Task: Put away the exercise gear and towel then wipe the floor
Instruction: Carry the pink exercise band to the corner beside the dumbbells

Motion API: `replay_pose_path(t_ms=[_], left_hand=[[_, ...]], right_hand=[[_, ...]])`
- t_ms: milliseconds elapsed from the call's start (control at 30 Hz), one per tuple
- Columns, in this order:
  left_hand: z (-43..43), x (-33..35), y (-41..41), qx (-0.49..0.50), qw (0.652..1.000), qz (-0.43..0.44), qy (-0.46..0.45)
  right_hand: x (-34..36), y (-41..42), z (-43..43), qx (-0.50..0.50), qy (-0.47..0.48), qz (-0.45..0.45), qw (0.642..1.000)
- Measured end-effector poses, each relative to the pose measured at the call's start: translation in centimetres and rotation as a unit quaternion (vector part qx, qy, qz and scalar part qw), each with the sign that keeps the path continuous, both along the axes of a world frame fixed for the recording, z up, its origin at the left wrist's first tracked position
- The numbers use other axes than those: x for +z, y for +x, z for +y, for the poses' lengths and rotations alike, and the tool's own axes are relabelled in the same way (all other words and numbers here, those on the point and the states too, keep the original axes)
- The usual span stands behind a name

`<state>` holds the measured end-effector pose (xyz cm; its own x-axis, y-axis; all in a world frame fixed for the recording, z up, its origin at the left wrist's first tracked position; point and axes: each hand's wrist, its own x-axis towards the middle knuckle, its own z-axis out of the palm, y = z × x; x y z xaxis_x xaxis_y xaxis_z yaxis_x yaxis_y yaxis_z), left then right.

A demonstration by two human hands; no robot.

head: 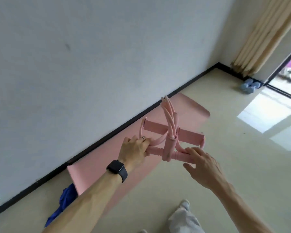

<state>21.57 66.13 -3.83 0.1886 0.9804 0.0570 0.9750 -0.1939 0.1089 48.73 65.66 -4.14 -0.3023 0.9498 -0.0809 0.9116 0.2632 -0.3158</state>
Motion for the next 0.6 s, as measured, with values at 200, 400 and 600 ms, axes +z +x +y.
replay_pose_path(t_ms=[200, 400, 600], left_hand=[[9.4, 4.4, 9.6, -0.125, 0.989, 0.036, 0.064], [20.6, 8.0, 22.2, -0.178, 0.977, 0.023, 0.119], [30.4, 10.3, 34.3, -0.205, 0.967, 0.014, 0.151]], right_hand=[[3.2, 9.6, 4.2, -0.114, 0.094, 0.031, 0.989], [5.0, 21.2, 12.2, -0.186, 0.188, 0.000, 0.964], [7.1, 32.8, 21.0, -0.215, 0.233, -0.017, 0.948]])
